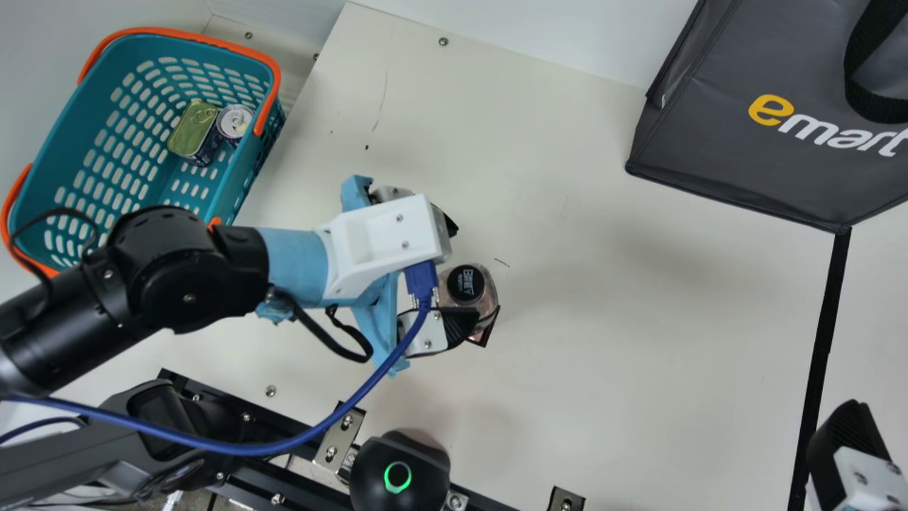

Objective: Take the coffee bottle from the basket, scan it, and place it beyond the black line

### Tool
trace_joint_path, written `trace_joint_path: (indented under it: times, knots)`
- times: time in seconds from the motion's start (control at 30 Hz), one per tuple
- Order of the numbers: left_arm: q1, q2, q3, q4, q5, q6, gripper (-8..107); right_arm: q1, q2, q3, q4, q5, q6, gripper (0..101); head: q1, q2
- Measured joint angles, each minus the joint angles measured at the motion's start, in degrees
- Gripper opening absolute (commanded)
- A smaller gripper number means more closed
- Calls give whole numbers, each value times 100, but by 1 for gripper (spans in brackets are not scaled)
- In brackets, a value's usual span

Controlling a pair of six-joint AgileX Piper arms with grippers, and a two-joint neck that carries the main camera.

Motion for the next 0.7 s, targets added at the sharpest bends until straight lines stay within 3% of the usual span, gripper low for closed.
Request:
trace_joint_path:
  times: [0.7]
  knots:
    - [-710,-772,899,2029,-1550,-1727,90,0,0,0,0,0,0,91,0,0]
